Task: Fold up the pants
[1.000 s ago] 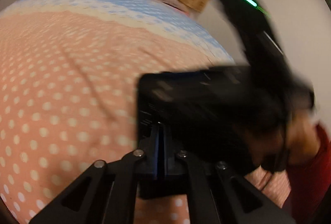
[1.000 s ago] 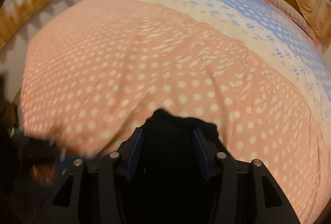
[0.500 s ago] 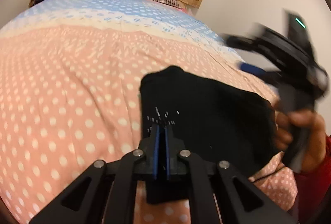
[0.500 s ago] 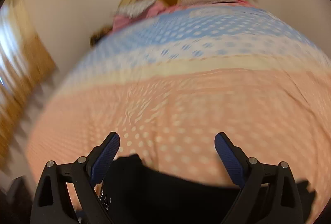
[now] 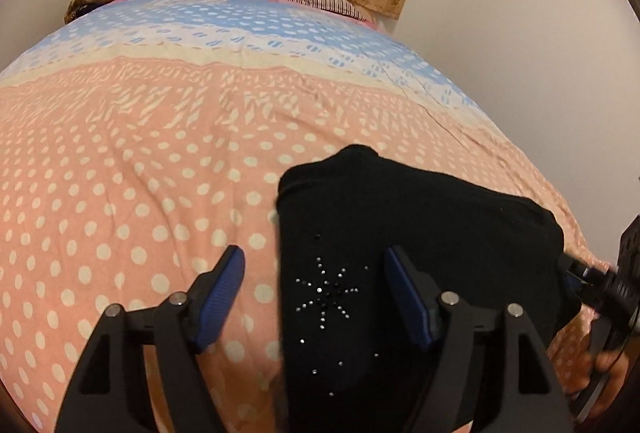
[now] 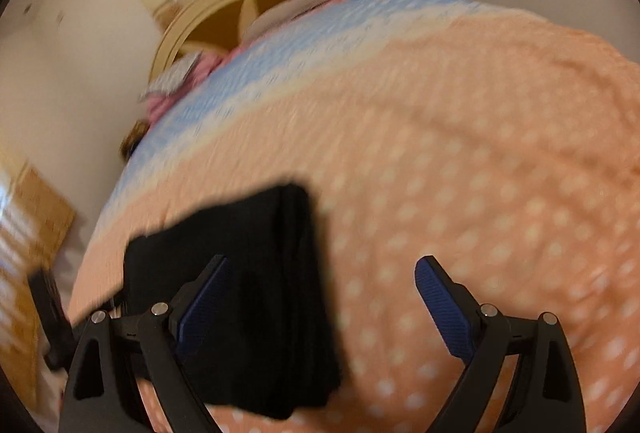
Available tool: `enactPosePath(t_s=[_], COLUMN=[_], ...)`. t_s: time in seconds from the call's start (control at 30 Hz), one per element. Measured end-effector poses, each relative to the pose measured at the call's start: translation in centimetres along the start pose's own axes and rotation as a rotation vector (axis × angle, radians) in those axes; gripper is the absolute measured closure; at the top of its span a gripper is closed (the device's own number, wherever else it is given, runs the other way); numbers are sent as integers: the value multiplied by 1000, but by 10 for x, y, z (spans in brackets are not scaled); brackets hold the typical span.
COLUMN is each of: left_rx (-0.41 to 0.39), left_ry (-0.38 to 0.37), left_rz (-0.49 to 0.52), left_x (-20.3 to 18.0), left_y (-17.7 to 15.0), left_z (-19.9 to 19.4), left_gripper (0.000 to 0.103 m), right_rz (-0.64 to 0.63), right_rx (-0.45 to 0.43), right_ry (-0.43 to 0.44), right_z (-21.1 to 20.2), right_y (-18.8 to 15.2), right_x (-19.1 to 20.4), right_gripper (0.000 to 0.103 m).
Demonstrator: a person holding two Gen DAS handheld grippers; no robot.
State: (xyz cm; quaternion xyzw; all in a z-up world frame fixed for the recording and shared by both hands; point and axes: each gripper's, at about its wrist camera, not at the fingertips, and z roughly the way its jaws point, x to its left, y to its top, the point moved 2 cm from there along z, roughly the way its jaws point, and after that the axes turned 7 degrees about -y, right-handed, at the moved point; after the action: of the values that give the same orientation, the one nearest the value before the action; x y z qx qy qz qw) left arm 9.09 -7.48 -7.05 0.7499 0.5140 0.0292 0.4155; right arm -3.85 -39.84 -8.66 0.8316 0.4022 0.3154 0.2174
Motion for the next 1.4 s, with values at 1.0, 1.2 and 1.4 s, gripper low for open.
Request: enactPosePath(t_s=[1.0, 1.2, 1.4], left_rx=[24, 31, 24], left_ry=[102, 129, 150], left_rz=[122, 132, 122], left_x=[-41, -44, -49], left_y=[-9, -10, -10], left_z=[-6, -1, 1], left_gripper=[86, 86, 87], right_rz=[-319, -297, -217], right_rx=[-99, -99, -73], right_ry=[-219, -202, -130], right_z=[-13, -9, -6], right_y=[-51, -49, -47], right_x=[65, 60, 48], right_gripper=[62, 62, 58])
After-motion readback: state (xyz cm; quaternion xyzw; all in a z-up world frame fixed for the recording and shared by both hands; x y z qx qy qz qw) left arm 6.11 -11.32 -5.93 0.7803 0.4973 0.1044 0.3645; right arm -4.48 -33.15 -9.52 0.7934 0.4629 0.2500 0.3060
